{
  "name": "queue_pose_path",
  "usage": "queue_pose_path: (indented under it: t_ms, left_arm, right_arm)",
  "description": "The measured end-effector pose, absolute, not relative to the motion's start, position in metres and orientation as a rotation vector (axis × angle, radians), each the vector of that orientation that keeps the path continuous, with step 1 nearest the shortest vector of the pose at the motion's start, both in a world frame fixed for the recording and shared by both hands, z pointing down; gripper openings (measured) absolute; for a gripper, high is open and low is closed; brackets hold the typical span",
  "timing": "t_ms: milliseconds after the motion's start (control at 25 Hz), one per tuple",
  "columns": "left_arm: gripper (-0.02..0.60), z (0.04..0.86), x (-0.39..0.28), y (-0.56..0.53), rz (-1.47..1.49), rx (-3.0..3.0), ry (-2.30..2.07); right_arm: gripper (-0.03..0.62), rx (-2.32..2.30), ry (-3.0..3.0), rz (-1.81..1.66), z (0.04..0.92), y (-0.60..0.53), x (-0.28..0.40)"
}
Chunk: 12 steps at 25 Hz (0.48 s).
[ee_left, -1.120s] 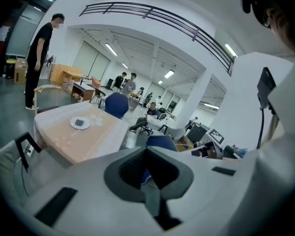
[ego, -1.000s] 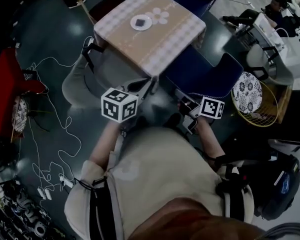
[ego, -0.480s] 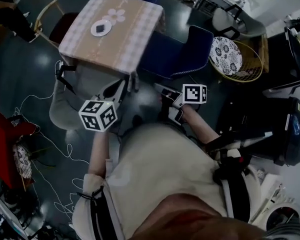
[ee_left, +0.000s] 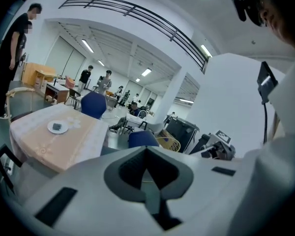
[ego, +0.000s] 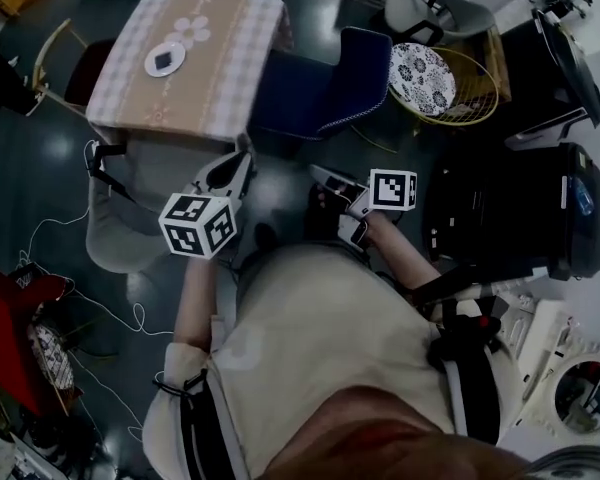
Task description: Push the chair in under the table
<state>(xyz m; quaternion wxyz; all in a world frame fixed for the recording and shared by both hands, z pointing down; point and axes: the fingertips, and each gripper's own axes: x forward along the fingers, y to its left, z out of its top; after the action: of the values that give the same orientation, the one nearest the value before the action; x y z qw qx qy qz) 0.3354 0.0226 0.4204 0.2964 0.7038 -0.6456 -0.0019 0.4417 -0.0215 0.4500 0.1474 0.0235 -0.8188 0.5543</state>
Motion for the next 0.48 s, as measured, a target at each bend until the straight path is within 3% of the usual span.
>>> queue_pose_path:
  t_ms: [480]
  left_arm:
    - [0.008,0.416,0.359,0.027,0.036,1.911,-1.697]
  right_arm:
    - [0.012,0.16,-2.413,1.61,0.442,-0.017,0.466]
